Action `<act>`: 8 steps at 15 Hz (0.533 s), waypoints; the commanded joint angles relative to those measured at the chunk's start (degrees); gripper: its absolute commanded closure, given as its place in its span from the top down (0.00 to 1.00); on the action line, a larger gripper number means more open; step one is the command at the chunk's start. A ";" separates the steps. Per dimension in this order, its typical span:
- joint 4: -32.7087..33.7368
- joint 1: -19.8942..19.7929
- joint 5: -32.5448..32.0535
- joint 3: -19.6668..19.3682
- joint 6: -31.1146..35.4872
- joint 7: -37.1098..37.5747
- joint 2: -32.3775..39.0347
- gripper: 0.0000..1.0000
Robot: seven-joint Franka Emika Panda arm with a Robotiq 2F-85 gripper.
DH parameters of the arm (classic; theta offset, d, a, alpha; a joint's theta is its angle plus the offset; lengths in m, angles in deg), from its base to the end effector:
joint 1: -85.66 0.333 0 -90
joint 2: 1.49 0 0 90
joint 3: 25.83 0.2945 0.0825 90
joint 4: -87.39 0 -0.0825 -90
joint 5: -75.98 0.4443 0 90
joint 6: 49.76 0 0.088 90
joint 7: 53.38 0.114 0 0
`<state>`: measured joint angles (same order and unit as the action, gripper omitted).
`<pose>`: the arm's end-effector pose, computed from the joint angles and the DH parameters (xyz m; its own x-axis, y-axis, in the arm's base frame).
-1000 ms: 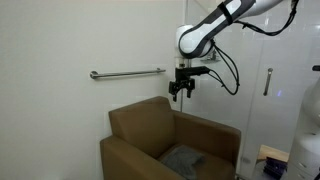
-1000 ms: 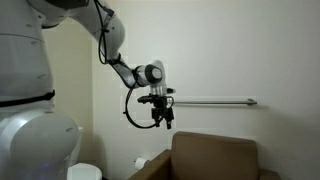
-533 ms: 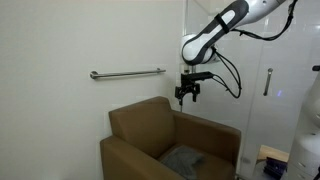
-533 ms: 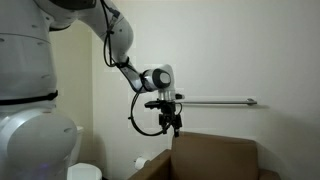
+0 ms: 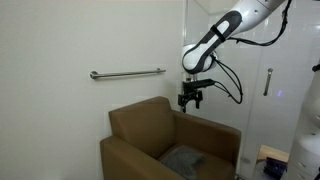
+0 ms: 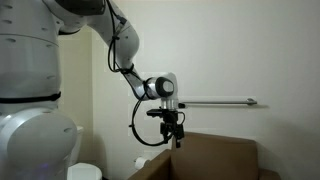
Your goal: Pick the cloth and put it on the shoulder of the couch
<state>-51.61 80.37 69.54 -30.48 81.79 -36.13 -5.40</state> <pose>0.5071 -0.0914 0.2568 0.9208 -0.3880 -0.0398 -0.3835 -0.9192 0.0895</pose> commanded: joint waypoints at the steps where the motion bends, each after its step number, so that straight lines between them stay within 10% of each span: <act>1: 0.08 -0.15 0.02 0.15 -0.11 -0.04 -0.01 1.00; 8: -1.39 0.20 1.70 0.08 2.77 -0.88 2.87 1.00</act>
<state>-51.71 80.61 69.83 -30.46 81.79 -36.13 -4.61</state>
